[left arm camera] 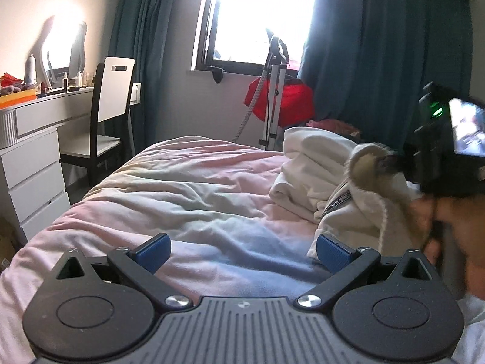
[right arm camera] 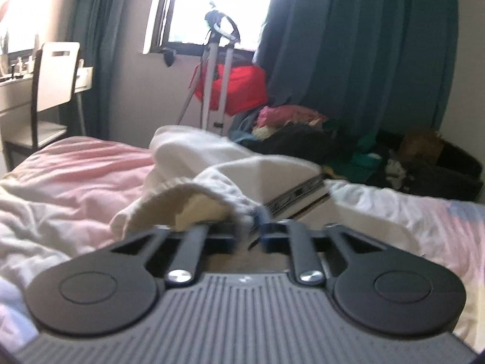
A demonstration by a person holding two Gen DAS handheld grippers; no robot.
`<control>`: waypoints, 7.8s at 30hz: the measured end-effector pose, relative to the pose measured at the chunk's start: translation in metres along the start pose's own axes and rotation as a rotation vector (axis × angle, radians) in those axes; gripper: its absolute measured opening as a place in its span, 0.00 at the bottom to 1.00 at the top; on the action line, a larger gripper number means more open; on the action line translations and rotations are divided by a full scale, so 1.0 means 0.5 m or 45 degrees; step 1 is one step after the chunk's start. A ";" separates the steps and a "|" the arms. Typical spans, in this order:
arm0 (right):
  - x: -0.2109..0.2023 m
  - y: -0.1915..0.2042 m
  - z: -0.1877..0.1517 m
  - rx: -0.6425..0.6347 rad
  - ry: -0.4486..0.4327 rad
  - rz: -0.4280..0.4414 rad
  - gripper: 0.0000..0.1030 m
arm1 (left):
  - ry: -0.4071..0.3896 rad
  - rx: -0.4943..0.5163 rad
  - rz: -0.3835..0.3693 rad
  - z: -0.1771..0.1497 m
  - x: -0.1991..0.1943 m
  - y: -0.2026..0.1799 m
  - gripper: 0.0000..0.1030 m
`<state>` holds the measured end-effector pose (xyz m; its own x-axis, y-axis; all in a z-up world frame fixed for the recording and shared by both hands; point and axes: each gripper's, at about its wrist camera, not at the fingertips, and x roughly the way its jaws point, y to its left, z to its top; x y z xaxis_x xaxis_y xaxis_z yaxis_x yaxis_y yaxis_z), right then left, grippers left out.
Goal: Fold clothes
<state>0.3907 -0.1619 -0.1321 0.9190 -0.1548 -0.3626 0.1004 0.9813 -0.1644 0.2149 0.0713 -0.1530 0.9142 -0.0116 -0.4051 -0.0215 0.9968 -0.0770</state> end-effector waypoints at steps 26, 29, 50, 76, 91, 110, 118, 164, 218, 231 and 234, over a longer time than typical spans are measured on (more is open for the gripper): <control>-0.425 -0.433 -0.211 0.717 0.156 0.154 0.10 | 0.162 -0.052 -0.402 -0.051 -0.030 -0.086 1.00; -0.427 -0.439 -0.225 0.784 0.128 0.161 0.10 | 0.227 -0.041 -0.421 -0.078 0.007 -0.108 1.00; -0.426 -0.547 -0.257 0.919 0.223 0.455 0.83 | 0.387 -0.197 -0.542 -0.148 0.138 -0.145 0.55; -0.366 -0.193 -0.274 1.177 0.359 0.780 0.21 | 0.013 -0.306 -0.235 0.174 0.075 0.081 0.16; -0.183 0.391 -0.118 1.073 0.456 1.316 0.21 | 0.031 -0.087 0.296 0.396 0.260 0.486 0.17; -0.288 0.259 -0.101 0.700 0.383 1.212 0.81 | 0.008 0.021 0.124 0.324 0.200 0.339 0.72; -0.426 -0.088 -0.065 0.434 0.195 0.778 0.80 | 0.030 0.147 -0.154 0.248 0.170 0.054 0.77; -0.428 -0.451 -0.219 0.761 0.027 0.369 0.81 | 0.026 0.448 -0.291 0.003 -0.096 -0.341 0.05; -0.266 -0.813 -0.306 1.388 0.077 -0.147 0.06 | 0.249 0.100 -0.696 -0.128 -0.055 -0.231 0.09; -0.320 -0.853 -0.468 1.658 0.279 -0.101 0.06 | 0.383 0.112 -0.659 -0.169 -0.044 -0.247 0.51; -0.317 -0.839 -0.455 1.604 0.266 -0.138 0.06 | 0.439 -0.033 -0.625 -0.163 -0.050 -0.211 0.59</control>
<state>0.1160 -0.5751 -0.2144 0.8180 -0.1427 -0.5572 0.5657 0.3752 0.7343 0.1611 -0.0398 -0.2090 0.6357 -0.4996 -0.5885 0.3564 0.8662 -0.3503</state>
